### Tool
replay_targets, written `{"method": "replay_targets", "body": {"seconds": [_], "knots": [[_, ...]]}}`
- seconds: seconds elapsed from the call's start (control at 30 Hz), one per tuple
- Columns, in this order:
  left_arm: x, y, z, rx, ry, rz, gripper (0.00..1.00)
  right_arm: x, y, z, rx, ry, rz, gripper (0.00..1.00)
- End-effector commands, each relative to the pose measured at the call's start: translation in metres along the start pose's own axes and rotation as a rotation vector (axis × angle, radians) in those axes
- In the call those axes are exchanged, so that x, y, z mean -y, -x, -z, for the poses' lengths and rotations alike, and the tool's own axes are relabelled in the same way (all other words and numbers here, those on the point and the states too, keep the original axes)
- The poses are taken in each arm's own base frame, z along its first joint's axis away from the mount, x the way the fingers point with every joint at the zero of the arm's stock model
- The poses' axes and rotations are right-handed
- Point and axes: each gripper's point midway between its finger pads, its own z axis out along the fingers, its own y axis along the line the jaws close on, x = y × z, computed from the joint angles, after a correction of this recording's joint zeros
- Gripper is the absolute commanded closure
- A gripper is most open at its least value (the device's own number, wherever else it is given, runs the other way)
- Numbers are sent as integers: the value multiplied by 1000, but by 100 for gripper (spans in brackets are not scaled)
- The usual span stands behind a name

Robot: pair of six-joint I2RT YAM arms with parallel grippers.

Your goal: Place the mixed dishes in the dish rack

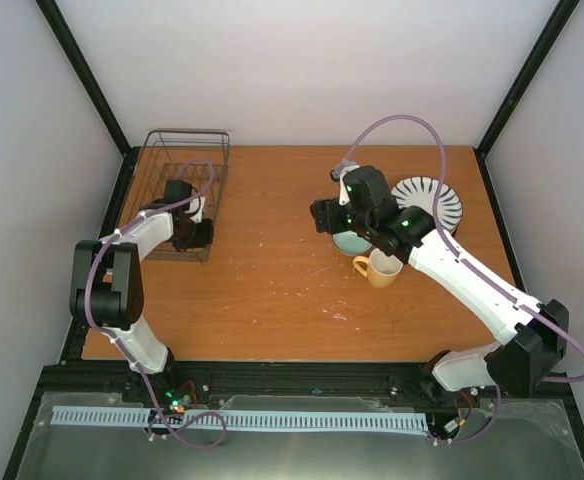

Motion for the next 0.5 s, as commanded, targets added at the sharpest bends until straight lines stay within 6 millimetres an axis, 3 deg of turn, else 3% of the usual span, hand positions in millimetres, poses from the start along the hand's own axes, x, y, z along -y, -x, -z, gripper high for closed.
{"method": "replay_targets", "body": {"seconds": [0.0, 0.47], "knots": [[18, 10, 4, 46, -72, 1, 95, -10, 23, 4, 58, 36, 0, 18], [44, -16, 7, 44, -176, 6, 97, -12, 27, -10, 44, 27, 22, 17]]}}
